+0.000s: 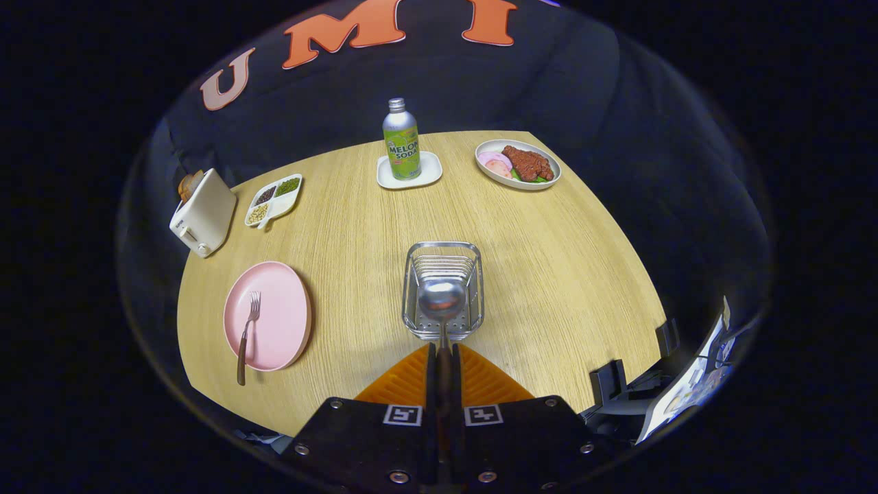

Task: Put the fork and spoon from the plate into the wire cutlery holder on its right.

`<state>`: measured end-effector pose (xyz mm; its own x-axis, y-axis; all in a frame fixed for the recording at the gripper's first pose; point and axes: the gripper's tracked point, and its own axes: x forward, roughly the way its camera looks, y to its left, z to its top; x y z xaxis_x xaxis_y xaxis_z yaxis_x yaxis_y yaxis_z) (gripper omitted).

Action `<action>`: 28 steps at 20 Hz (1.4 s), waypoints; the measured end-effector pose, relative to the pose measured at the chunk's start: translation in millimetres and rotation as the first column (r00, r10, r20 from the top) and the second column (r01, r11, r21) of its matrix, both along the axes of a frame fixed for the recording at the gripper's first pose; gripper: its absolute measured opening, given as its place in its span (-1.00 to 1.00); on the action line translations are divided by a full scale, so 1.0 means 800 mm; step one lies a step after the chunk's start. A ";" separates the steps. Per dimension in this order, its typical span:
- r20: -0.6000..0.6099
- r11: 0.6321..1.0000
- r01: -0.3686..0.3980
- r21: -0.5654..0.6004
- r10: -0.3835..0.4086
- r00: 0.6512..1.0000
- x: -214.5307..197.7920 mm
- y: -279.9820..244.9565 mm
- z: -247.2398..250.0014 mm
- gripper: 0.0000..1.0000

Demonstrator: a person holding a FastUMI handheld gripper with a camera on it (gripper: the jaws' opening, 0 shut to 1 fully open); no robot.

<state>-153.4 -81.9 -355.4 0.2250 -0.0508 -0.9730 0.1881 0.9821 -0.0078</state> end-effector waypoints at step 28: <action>0.735 0.999 -0.031 -0.021 0.036 0.677 0.172 0.114 0.158 0.10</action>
